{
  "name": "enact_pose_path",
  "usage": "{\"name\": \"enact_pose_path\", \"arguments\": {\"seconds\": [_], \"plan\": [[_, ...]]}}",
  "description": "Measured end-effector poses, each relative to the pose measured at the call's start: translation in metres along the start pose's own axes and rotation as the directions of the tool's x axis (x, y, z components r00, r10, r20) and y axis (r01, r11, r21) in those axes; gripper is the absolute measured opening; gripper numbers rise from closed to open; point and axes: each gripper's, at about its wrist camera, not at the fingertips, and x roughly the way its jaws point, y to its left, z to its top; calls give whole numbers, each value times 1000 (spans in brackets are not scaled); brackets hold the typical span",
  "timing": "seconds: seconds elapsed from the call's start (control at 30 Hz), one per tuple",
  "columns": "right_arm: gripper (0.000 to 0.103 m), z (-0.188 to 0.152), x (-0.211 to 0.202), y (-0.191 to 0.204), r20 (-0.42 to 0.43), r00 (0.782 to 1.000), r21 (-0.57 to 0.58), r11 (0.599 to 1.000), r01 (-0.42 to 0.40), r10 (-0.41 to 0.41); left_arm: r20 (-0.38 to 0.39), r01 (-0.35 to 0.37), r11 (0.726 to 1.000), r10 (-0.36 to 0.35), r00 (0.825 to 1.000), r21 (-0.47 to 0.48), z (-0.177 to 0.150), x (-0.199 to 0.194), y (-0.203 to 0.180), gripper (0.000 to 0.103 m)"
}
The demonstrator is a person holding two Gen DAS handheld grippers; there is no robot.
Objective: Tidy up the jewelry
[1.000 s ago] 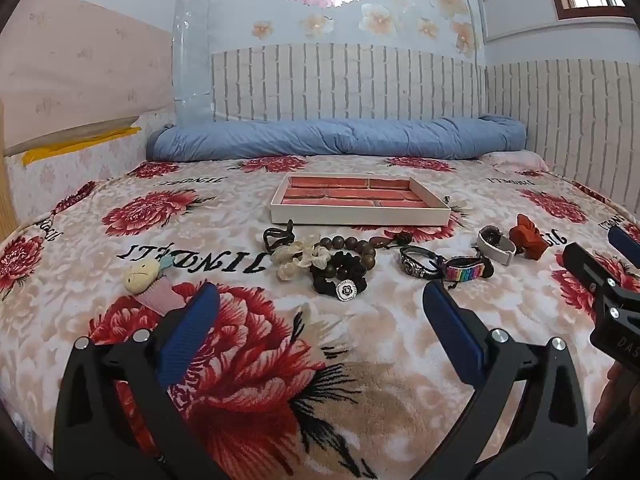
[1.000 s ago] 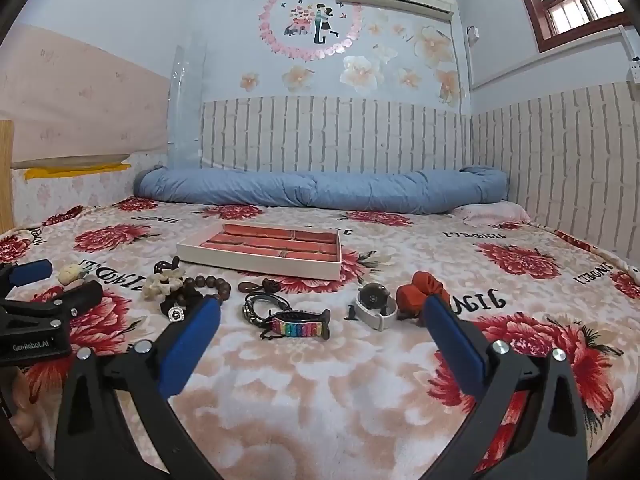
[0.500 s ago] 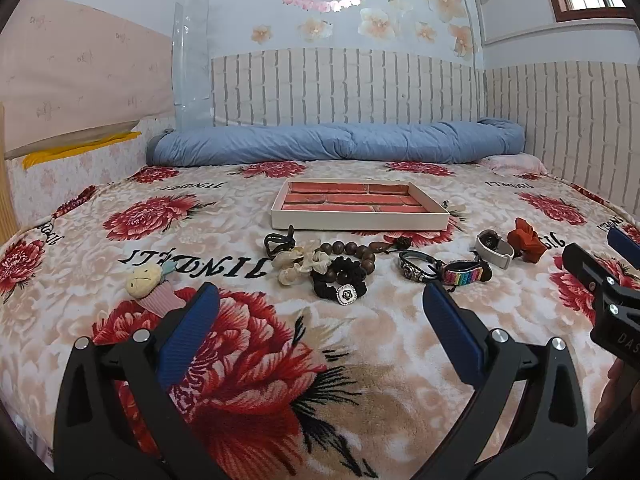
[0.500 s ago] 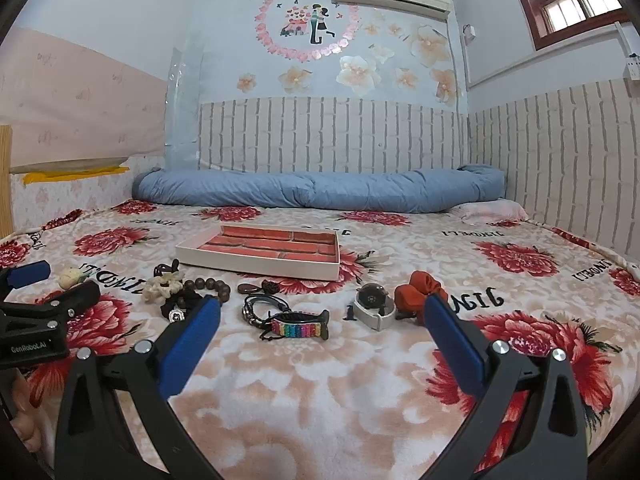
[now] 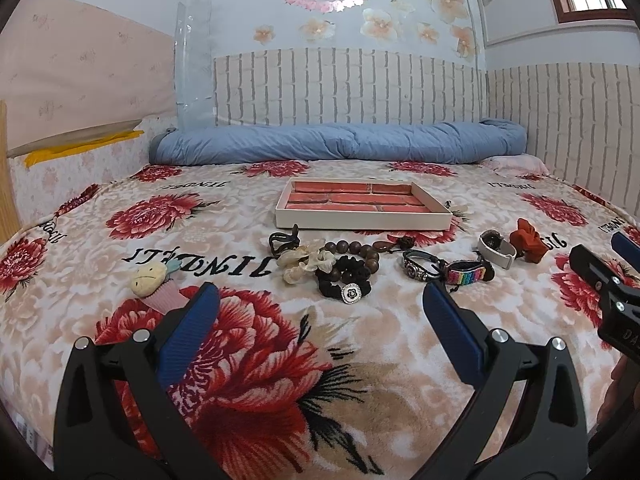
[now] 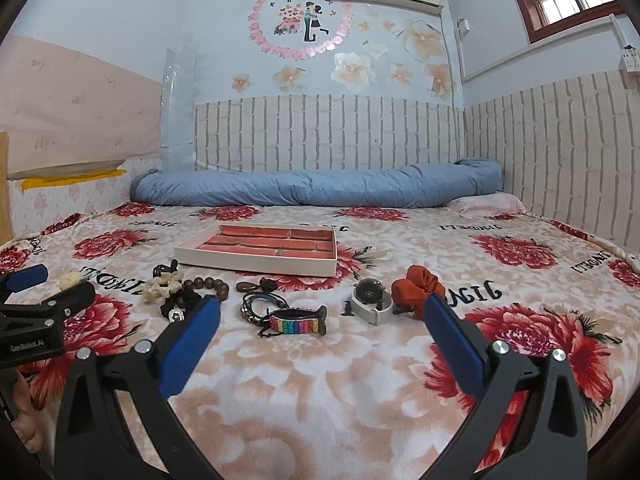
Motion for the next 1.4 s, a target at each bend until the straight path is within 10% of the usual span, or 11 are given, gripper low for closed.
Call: {"name": "enact_pose_path", "arguments": {"seconds": [1.4], "plan": [[99, 2, -12, -4, 14, 1000, 12, 1000, 7, -7, 17, -3, 1000, 3, 1000, 10, 2, -17, -4, 98]]}}
